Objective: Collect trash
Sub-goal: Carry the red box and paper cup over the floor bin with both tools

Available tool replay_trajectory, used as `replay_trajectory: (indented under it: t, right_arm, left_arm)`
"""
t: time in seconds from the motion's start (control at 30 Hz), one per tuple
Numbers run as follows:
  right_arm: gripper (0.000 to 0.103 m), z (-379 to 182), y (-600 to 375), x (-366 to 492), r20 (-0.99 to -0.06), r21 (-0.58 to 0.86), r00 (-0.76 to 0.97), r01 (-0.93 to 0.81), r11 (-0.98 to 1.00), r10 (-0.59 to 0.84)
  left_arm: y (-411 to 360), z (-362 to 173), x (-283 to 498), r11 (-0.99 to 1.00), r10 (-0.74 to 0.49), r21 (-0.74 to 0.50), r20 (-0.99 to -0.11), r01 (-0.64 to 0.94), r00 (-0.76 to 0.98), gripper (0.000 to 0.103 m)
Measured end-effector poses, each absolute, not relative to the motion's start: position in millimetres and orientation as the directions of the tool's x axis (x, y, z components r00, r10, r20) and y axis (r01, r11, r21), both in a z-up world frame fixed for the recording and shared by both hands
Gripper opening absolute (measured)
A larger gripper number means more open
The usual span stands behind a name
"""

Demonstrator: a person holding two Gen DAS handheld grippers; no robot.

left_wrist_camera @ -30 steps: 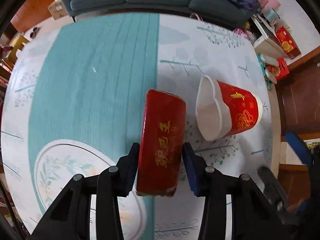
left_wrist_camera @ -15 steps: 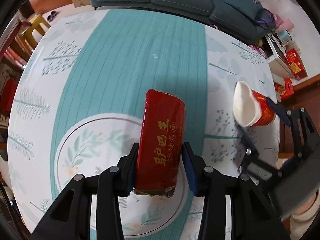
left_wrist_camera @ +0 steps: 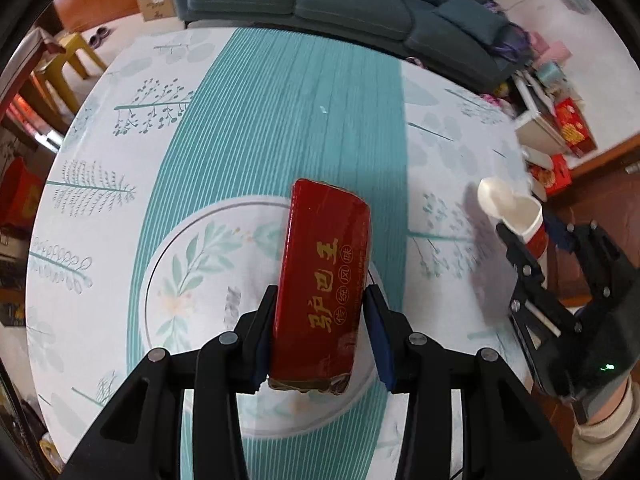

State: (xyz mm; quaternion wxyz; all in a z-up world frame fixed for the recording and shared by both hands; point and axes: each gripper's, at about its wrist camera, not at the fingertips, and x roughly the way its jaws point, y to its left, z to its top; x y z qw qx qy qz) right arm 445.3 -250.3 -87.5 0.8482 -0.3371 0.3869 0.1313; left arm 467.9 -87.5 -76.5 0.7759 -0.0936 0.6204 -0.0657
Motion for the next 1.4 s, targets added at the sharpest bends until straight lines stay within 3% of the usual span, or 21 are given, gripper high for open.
replay_trajectory:
  t: [0.1,0.3,0.43,0.57,0.93,1.4]
  right_arm:
    - [0.032,-64,-255,414,-0.763,-0.356,0.646,-0.424,0.833,0.002]
    - [0.032,-20,-258,308,-0.793,0.005,0.598,-0.183,0.983,0.115]
    - [0.032,-4,-247,223,-0.778,0.149,0.617,-0.006,0.989,0.121]
    - [0.032,6,-226,139,-0.749,0.240,0.656,0.138,0.961,0.093]
    - [0.032,13,-176,13,-0.755,0.328,0.650,0.260,0.908,0.087]
    - [0.033,-62,-184,-39,-0.816,0.383,0.552,0.298,0.874,0.170]
  left_arm:
    - [-86,-60,441,0.965,-0.260,-0.256,-0.937,0.051,0.232,0.040]
    - [-74,-30,365,0.924,-0.362,-0.313,-0.901,0.221,0.238,0.040]
    - [-60,-11,303,0.872,-0.425,-0.336,-0.880,0.355,0.211,0.040]
    - [-47,2,247,0.834,-0.417,-0.279,-0.884,0.476,0.214,0.040]
    - [-16,6,125,0.775,-0.395,-0.242,-0.906,0.584,0.149,0.040]
    - [-38,-61,46,0.805,-0.311,-0.190,-0.942,0.562,0.126,0.040]
